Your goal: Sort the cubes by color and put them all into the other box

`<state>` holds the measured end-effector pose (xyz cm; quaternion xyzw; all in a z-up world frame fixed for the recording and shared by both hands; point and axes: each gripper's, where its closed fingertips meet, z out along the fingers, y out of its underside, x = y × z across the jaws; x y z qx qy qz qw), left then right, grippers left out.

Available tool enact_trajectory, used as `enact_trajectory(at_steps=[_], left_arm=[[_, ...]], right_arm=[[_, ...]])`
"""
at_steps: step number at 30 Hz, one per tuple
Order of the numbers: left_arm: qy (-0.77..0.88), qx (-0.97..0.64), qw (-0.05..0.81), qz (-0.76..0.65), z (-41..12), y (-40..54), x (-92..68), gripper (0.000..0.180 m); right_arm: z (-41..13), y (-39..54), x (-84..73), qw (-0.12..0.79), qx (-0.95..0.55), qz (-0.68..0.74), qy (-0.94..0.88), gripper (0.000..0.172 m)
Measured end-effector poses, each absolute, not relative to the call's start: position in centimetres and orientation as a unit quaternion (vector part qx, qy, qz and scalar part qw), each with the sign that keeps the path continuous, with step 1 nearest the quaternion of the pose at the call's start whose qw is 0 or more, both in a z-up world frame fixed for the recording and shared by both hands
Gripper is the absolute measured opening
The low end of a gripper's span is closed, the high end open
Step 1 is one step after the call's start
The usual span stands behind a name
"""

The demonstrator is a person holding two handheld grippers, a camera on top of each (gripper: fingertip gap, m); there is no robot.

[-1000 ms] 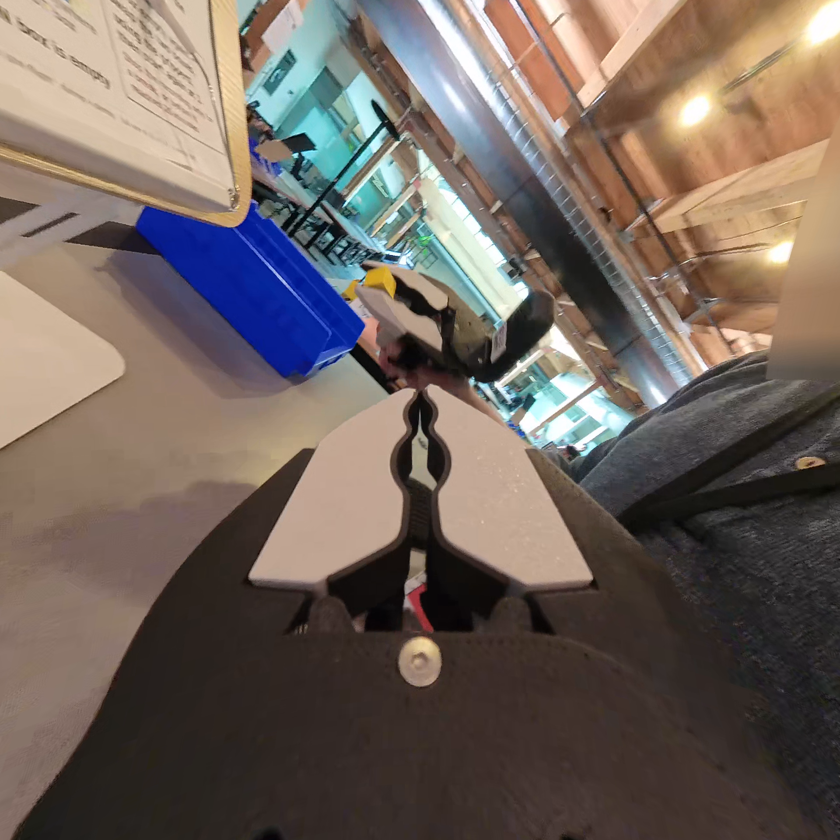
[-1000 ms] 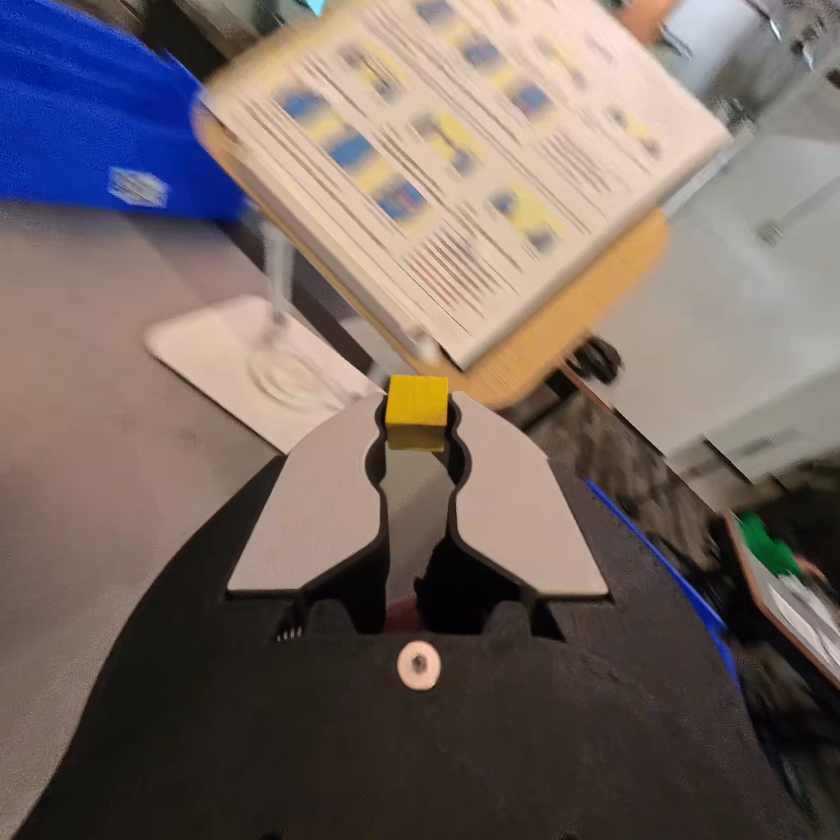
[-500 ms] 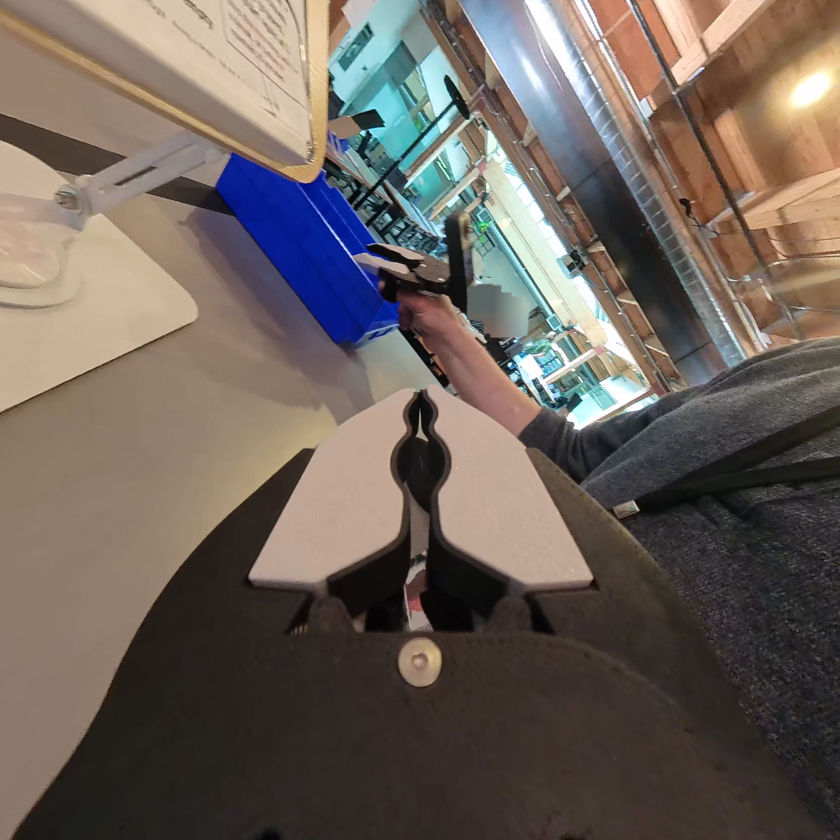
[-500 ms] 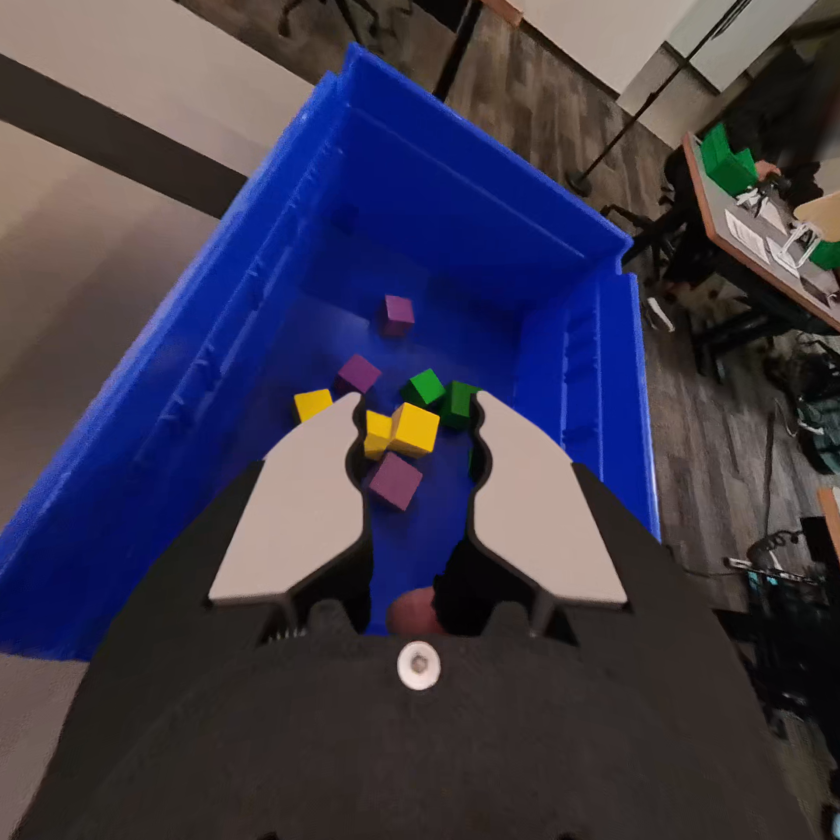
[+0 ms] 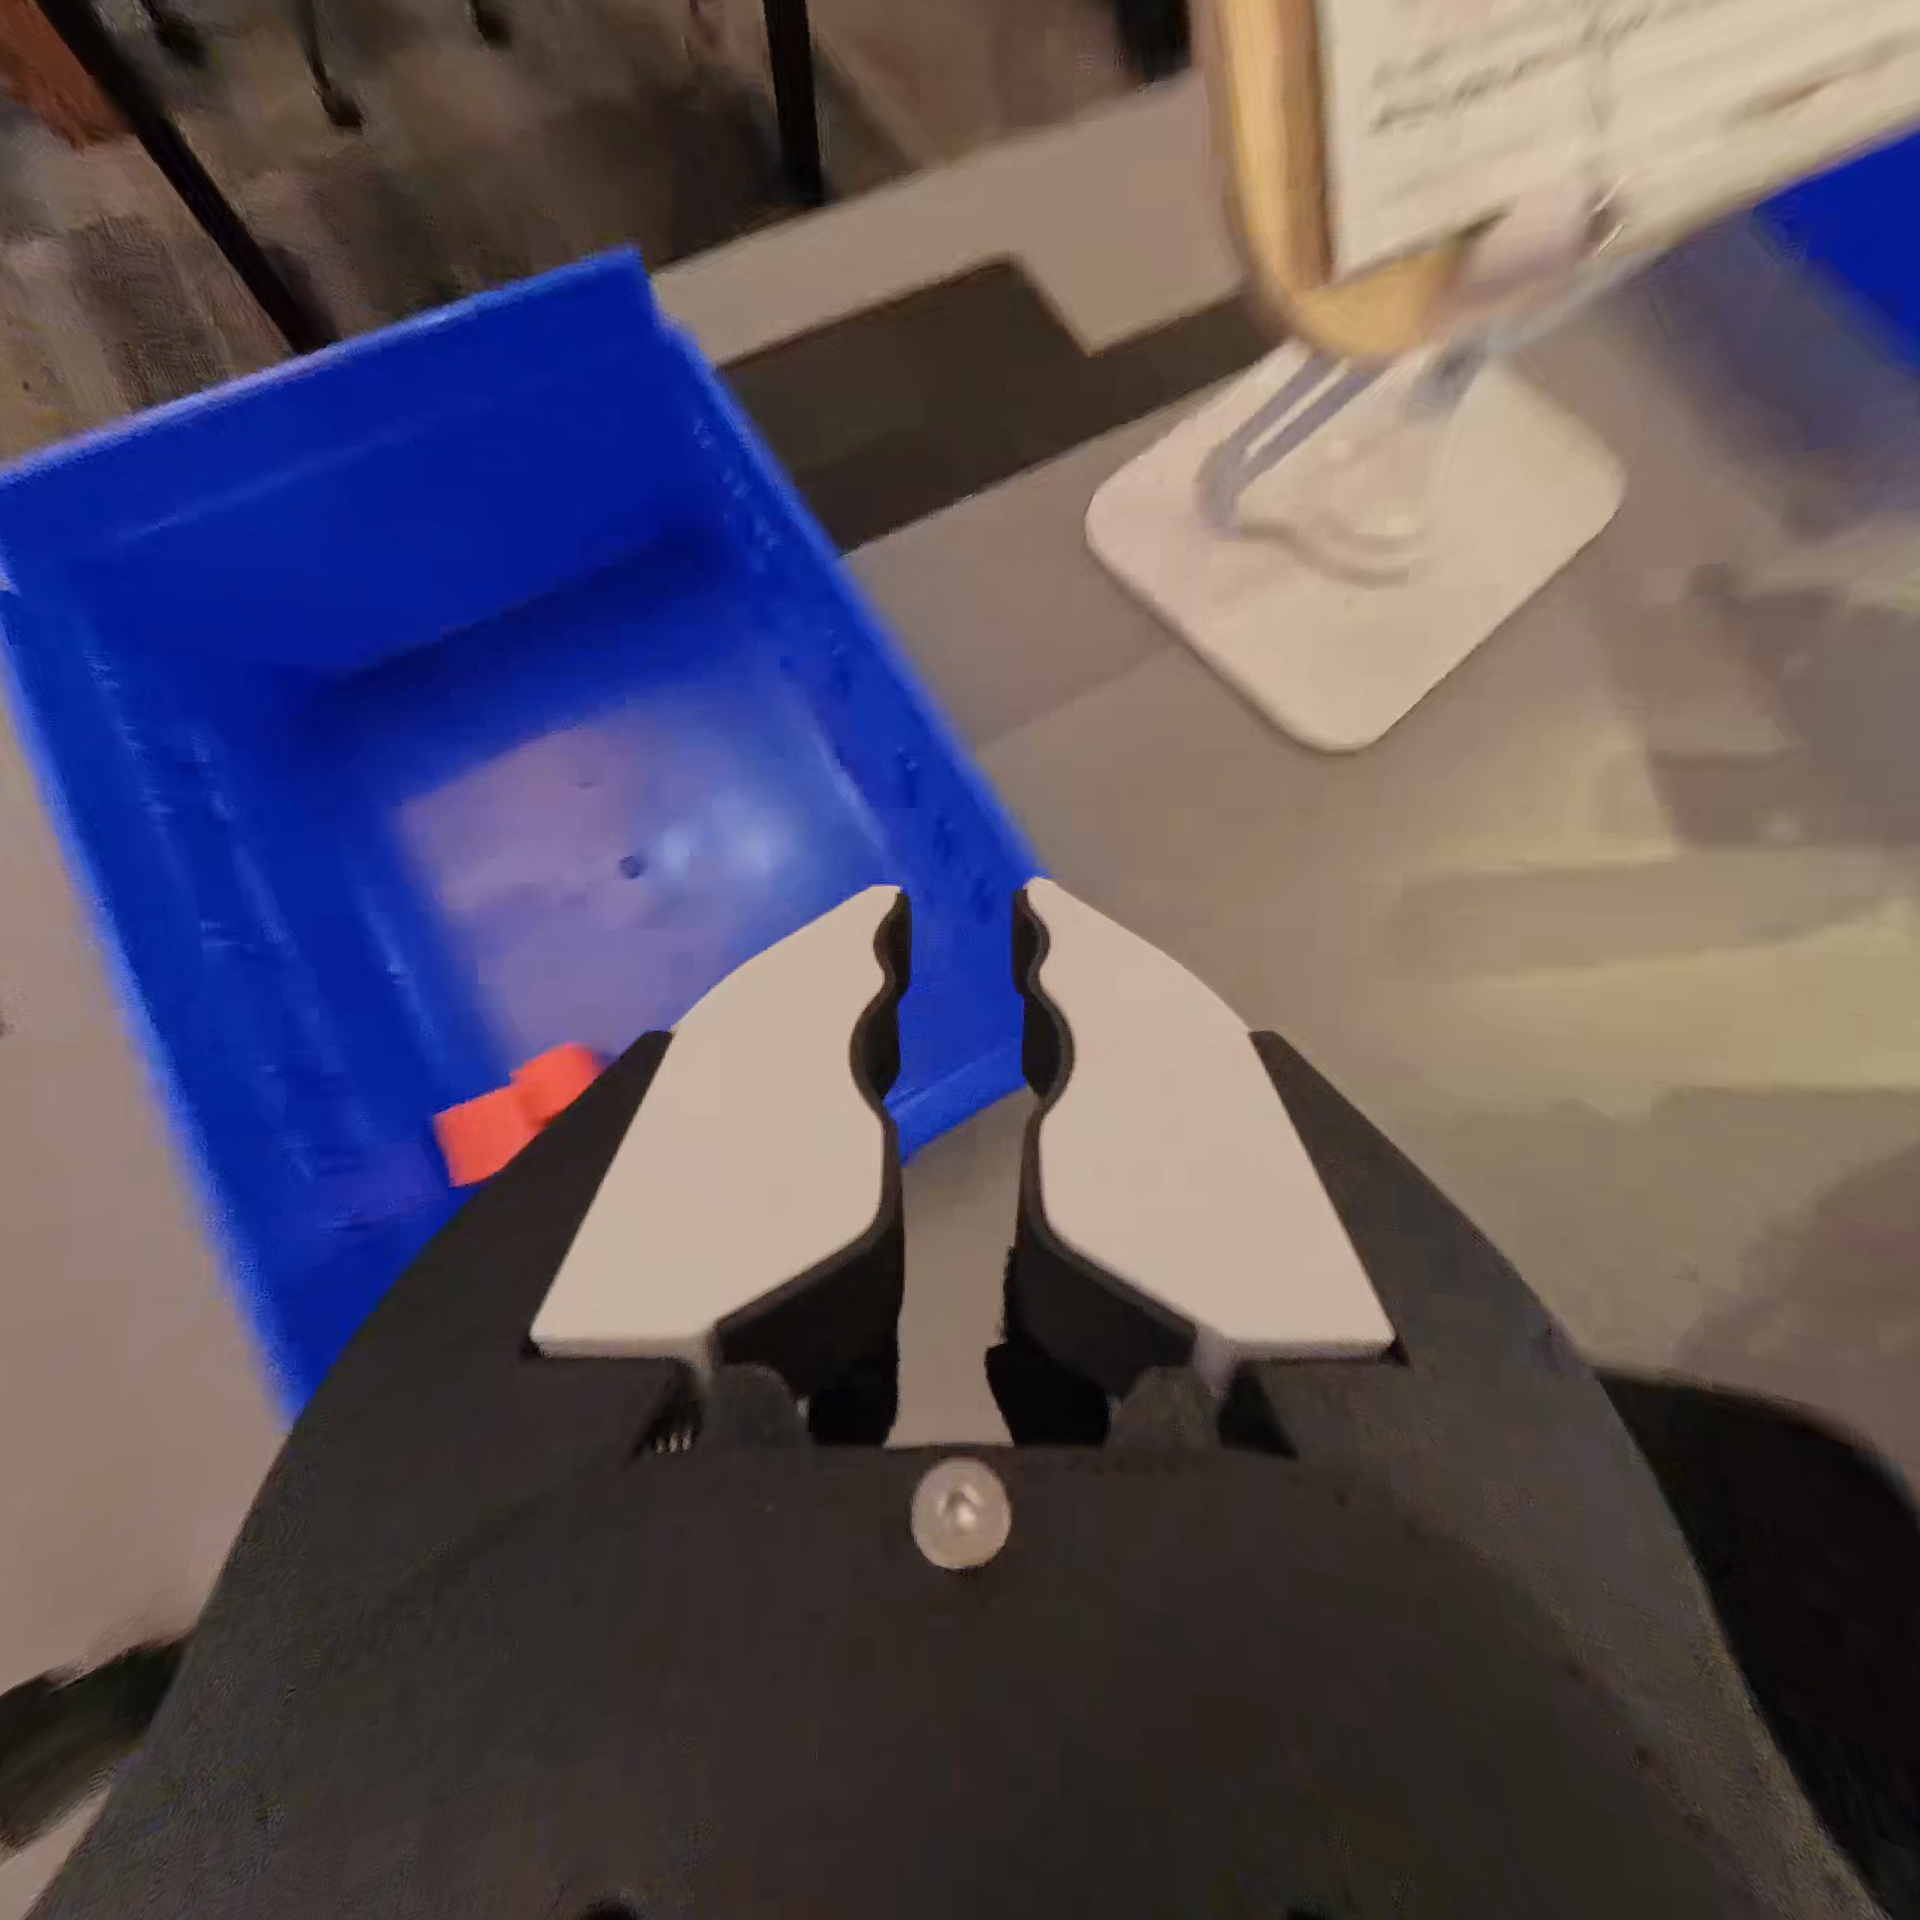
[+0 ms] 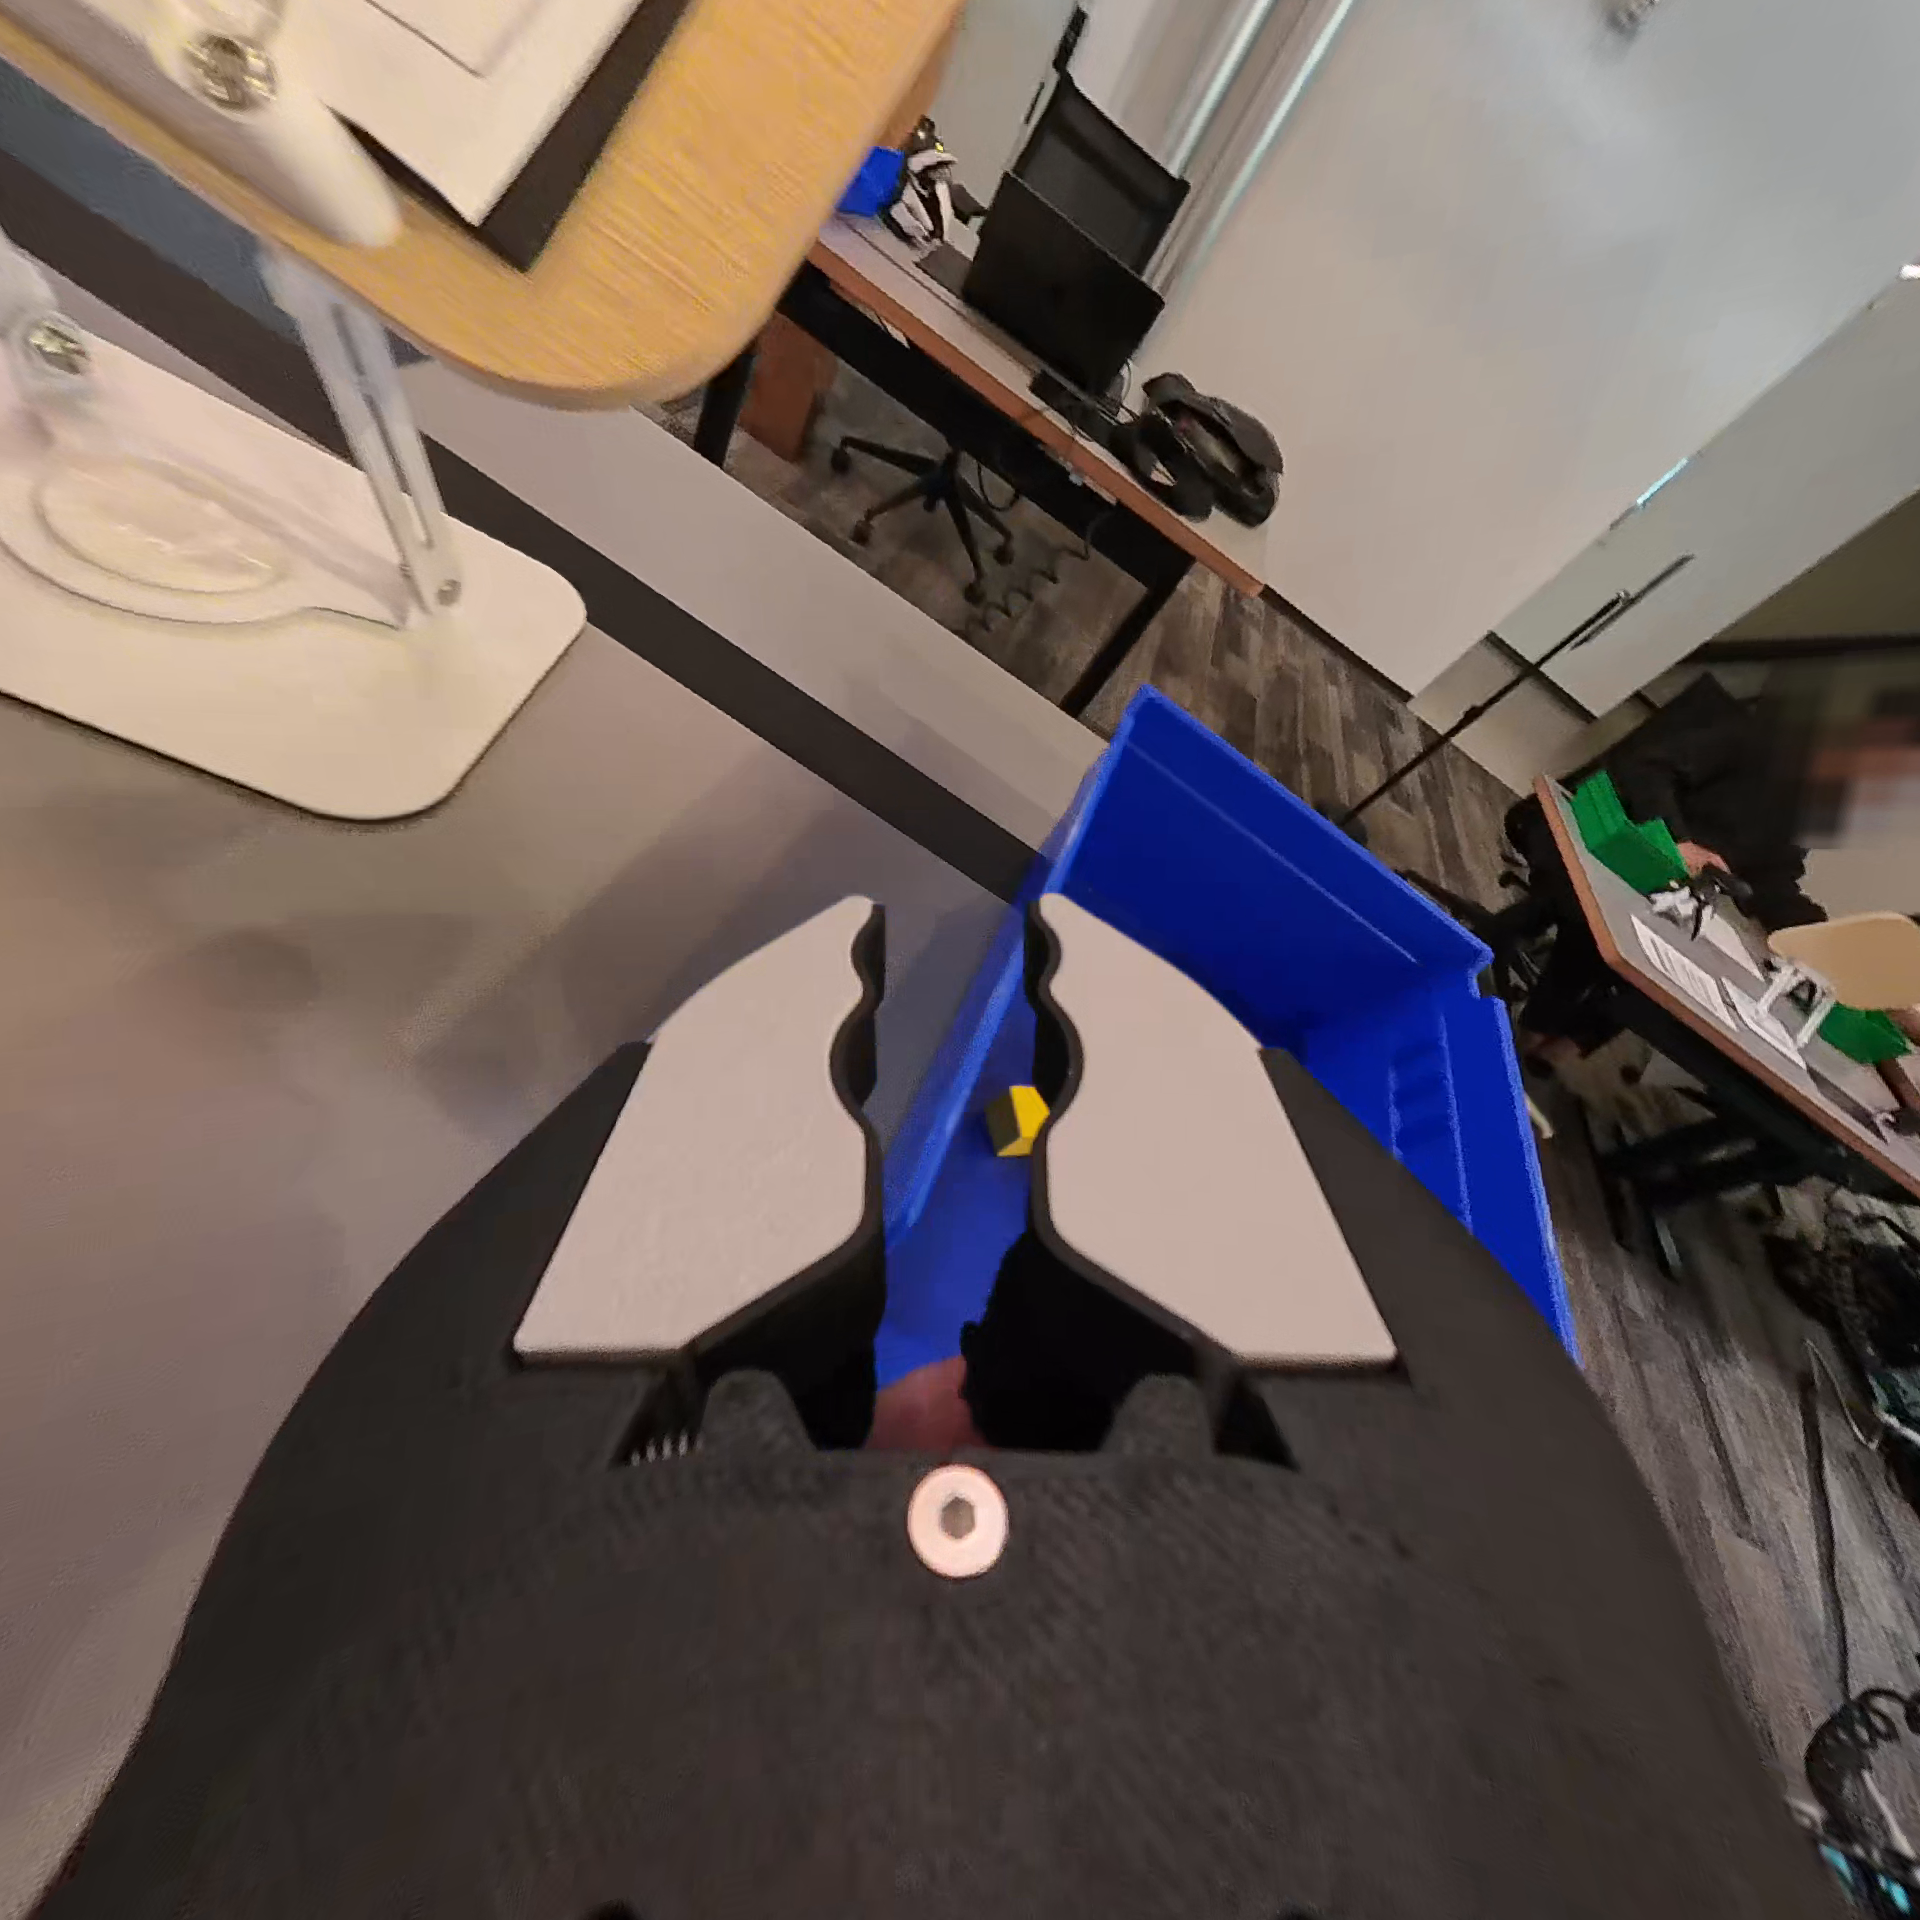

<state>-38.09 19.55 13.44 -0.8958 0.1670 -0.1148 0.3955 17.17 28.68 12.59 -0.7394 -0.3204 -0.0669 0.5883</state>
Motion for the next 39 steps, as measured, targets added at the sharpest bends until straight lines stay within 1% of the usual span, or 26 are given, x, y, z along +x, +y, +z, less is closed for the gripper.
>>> enact_trajectory(at_steps=[3, 5, 6, 11, 14, 20, 25, 26, 27, 30, 34, 36, 39], left_arm=[[0.25, -0.921, 0.295, -0.052, 11.7, 20.4, -42.1, 0.022], [0.315, -0.918, 0.238, -0.034, 10.0, 20.9, -43.9, 0.023], [0.339, -0.916, 0.214, -0.025, 9.0, 21.1, -44.7, 0.027], [0.458, -0.885, 0.084, 0.03, 3.0, 20.8, -47.6, 0.033], [0.517, -0.854, 0.049, 0.038, 1.3, 20.8, -47.8, 0.036], [0.599, -0.798, -0.003, 0.069, -0.6, 21.1, -48.8, 0.036], [0.634, -0.768, -0.041, 0.08, -2.0, 21.0, -49.4, 0.033], [0.641, -0.761, -0.051, 0.085, -2.3, 20.9, -49.7, 0.03], [0.644, -0.757, -0.059, 0.087, -2.5, 20.7, -49.8, 0.024], [0.632, -0.769, -0.063, 0.072, -2.4, 20.6, -49.5, 0.023], [0.596, -0.8, -0.02, 0.065, -1.1, 21.5, -48.5, 0.023], [0.55, -0.834, 0.032, 0.038, 0.9, 22.3, -47.1, 0.023], [0.481, -0.864, 0.142, -0.034, 5.2, 23.1, -43.0, 0.023]], right_arm=[[12.5, 28.1, 15.8, 0.586, -0.735, -0.056, -0.337, 0.025], [12.3, 27.8, 15.2, 0.584, -0.734, -0.05, -0.342, 0.025], [12.2, 27.7, 15.1, 0.582, -0.735, -0.048, -0.345, 0.025], [12.1, 27.3, 14.9, 0.581, -0.737, -0.039, -0.342, 0.024], [11.9, 27.1, 15.0, 0.577, -0.742, -0.035, -0.34, 0.023], [11.5, 27.0, 15.2, 0.57, -0.748, -0.036, -0.339, 0.022], [11.3, 27.1, 14.6, 0.567, -0.751, -0.03, -0.338, 0.022], [11.3, 27.1, 14.4, 0.566, -0.75, -0.03, -0.34, 0.021], [11.3, 27.1, 14.3, 0.566, -0.75, -0.03, -0.342, 0.021], [11.3, 27.0, 13.8, 0.566, -0.748, -0.029, -0.346, 0.021], [12.1, 26.6, 12.3, 0.575, -0.733, -0.022, -0.364, 0.022], [13.1, 25.8, 10.4, 0.585, -0.711, -0.005, -0.389, 0.023], [14.7, 23.7, 5.7, 0.602, -0.672, 0.053, -0.428, 0.03]])
